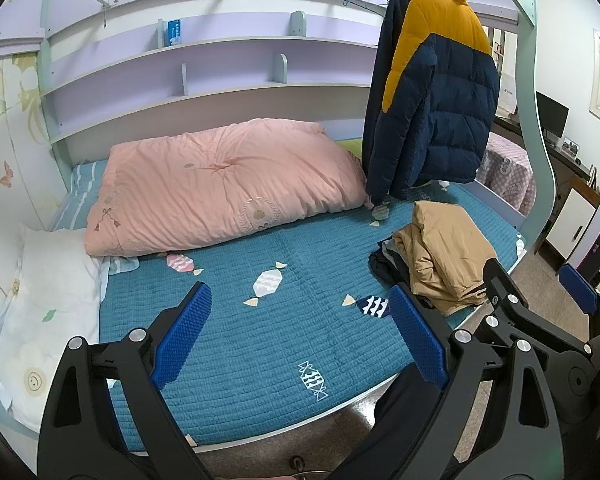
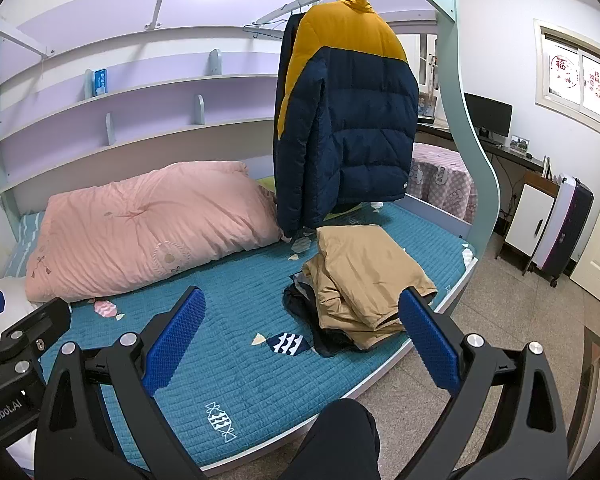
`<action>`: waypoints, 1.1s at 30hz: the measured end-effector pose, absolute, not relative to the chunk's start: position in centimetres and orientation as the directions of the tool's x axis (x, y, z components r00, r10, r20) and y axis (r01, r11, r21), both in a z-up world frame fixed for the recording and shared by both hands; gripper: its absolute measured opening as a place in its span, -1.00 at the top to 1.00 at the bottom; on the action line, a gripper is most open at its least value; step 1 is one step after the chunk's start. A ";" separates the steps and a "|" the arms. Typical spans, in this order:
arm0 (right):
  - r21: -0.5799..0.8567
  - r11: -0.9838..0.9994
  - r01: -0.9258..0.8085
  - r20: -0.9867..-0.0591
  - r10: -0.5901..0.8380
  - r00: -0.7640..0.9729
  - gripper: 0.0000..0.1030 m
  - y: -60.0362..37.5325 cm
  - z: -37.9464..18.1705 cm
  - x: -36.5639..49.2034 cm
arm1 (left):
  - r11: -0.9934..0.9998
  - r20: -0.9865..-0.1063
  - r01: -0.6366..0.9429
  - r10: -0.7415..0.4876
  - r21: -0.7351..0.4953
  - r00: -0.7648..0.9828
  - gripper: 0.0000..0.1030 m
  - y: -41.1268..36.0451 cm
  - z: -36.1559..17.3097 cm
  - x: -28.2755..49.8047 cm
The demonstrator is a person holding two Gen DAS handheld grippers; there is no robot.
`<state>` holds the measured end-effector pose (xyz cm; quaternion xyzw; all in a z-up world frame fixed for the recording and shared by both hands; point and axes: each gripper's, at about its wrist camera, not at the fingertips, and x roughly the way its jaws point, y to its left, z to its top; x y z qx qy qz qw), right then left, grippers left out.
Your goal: Fold large clothes
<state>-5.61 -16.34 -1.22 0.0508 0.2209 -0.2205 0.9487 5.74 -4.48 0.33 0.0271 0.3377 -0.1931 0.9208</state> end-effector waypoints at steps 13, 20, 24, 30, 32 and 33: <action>0.002 0.898 0.439 -0.445 -0.393 0.805 -0.83 -16.4 -1.3 -5.6 | 0.929 -0.641 0.362 -0.322 -0.074 0.697 -0.77 -3.9 0.3 5.7; 0.002 0.899 0.439 -0.445 -0.392 0.805 -0.83 -16.4 -1.4 -5.6 | 0.928 -0.643 0.366 -0.325 -0.074 0.693 -0.77 -4.0 0.2 5.6; 0.001 0.899 0.438 -0.445 -0.392 0.805 -0.83 -16.4 -1.4 -5.6 | 0.928 -0.644 0.365 -0.324 -0.074 0.694 -0.77 -4.1 0.2 5.6; -0.001 0.899 0.437 -0.447 -0.392 0.804 -0.84 -16.4 -1.6 -5.9 | 0.929 -0.652 0.363 -0.318 -0.071 0.688 -0.77 -4.2 -0.1 5.6; -0.004 0.899 0.437 -0.449 -0.392 0.803 -0.84 -16.5 -1.6 -5.9 | 0.929 -0.654 0.364 -0.319 -0.071 0.686 -0.77 -4.3 -0.2 5.7; -0.004 0.899 0.437 -0.450 -0.392 0.802 -0.84 -16.5 -1.7 -5.9 | 0.928 -0.655 0.366 -0.320 -0.072 0.684 -0.77 -4.2 -0.2 5.7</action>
